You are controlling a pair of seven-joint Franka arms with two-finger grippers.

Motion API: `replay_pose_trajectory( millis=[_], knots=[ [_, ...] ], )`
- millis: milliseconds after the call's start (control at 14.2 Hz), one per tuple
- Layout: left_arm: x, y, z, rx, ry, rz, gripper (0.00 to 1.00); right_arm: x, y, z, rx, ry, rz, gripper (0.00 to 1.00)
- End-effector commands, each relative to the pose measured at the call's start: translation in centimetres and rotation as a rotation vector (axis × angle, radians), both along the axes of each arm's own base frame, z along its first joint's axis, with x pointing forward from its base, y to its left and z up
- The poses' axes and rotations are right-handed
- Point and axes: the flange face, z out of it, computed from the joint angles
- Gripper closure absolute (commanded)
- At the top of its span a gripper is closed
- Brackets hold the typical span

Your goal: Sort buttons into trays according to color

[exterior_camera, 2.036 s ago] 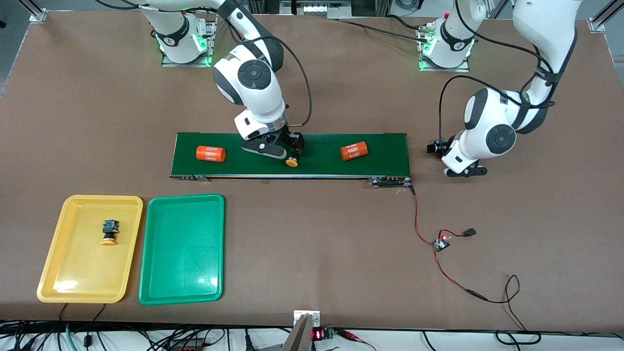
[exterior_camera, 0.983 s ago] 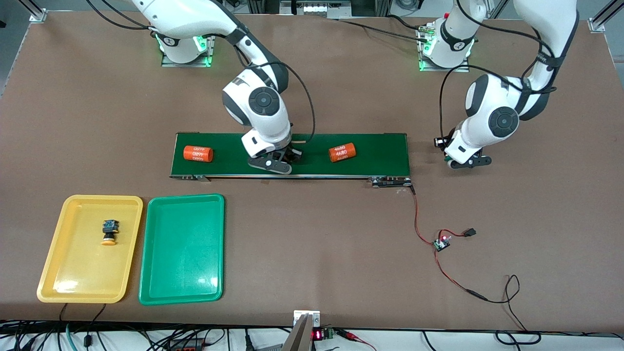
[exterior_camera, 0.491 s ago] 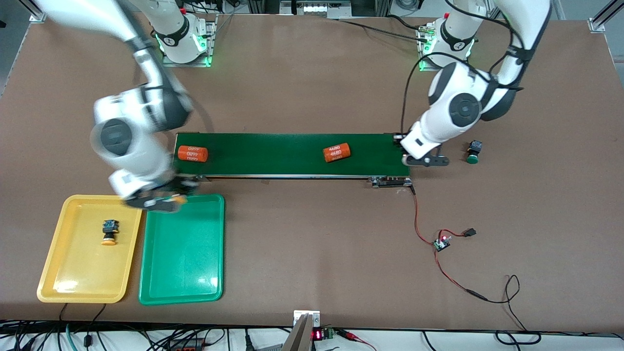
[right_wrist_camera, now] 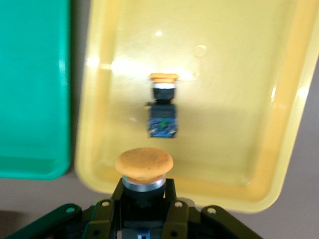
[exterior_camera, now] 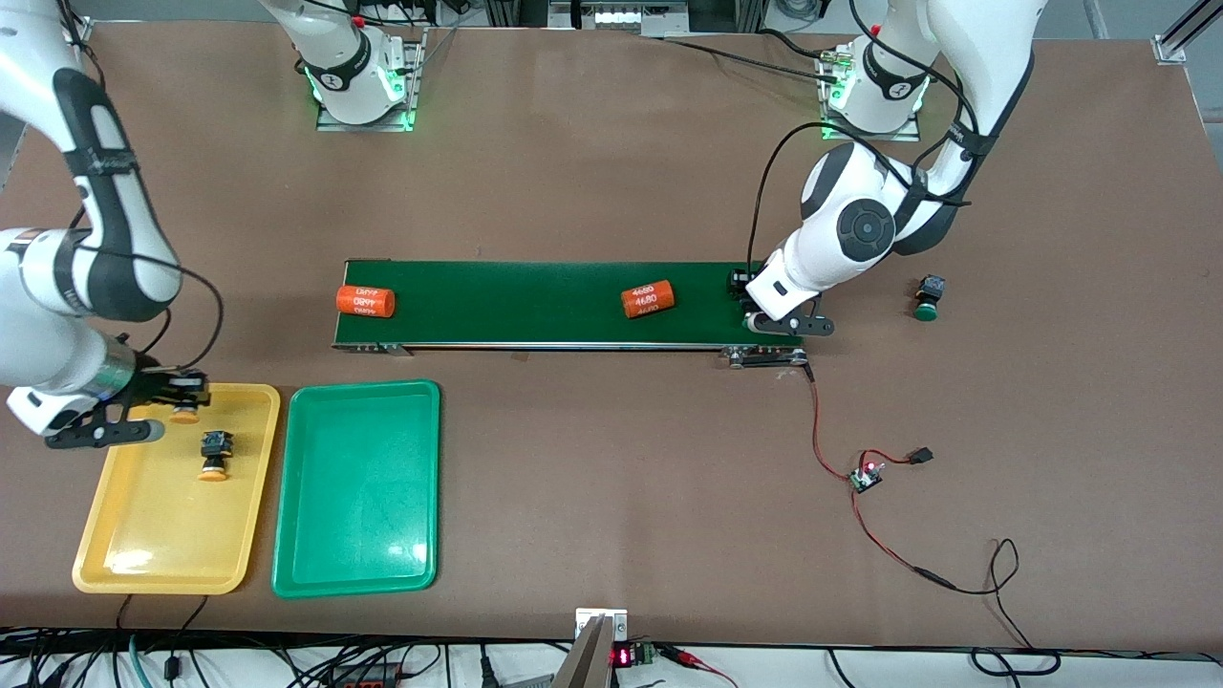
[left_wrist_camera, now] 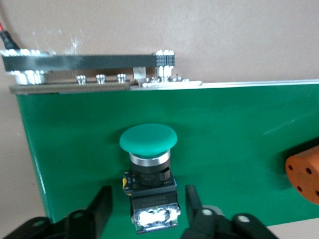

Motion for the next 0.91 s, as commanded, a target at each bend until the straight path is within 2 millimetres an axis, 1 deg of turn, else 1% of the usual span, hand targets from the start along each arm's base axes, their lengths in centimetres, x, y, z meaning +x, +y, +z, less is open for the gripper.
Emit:
replay_pose_trajectory(
  millis=[0, 70, 140, 211, 281, 351, 421, 491, 562, 632, 702, 772, 842],
  knots=[
    [0.5, 0.3, 4.5, -0.004, -0.023, 0.007, 0.00, 2.3, -5.0, -3.0, 0.010, -0.079, 0.094, 1.00],
    [1.1, 1.1, 6.1, 0.012, 0.010, 0.005, 0.00, 2.4, -6.6, -4.1, 0.002, -0.102, 0.123, 1.00],
    [2.1, 2.5, 7.3, 0.031, 0.049, 0.014, 0.00, 2.6, -8.0, -5.2, -0.004, -0.124, 0.147, 1.00],
    [3.1, 4.5, 8.0, 0.055, 0.088, 0.033, 0.00, 2.7, -9.0, -6.3, -0.002, -0.132, 0.153, 1.00],
    [4.1, 7.3, 8.0, 0.086, 0.106, 0.063, 0.00, 2.9, -9.1, -6.8, -0.001, -0.136, 0.155, 1.00],
    [4.8, 10.1, 7.6, 0.125, 0.104, 0.084, 0.00, 2.9, -9.2, -6.7, -0.001, -0.139, 0.151, 0.98],
    [5.0, 12.1, 6.8, 0.163, 0.106, 0.069, 0.00, 3.0, -8.8, -6.7, 0.001, -0.139, 0.147, 0.84],
    [5.1, 13.8, 6.1, 0.187, 0.116, 0.009, 0.00, 3.0, -8.9, -6.9, 0.003, -0.137, 0.138, 0.37],
    [5.1, 15.3, 5.6, 0.191, 0.133, -0.036, 0.00, 2.9, -8.9, -7.0, 0.006, -0.136, 0.132, 0.30],
    [5.1, 18.2, 5.0, 0.201, 0.147, -0.063, 0.00, 2.9, -9.0, -6.9, 0.010, -0.136, 0.126, 0.09],
    [4.3, 20.4, 3.7, 0.218, 0.164, -0.159, 0.00, 2.8, -8.3, -6.8, 0.032, -0.129, 0.122, 0.00],
    [4.0, 22.2, 3.0, 0.218, 0.172, -0.222, 0.00, 2.4, -7.1, -5.7, 0.043, -0.111, 0.125, 0.00],
    [3.2, 24.1, 1.9, 0.216, 0.197, -0.235, 0.00, 1.8, -5.5, -4.6, 0.059, -0.070, 0.085, 0.00]
  ],
)
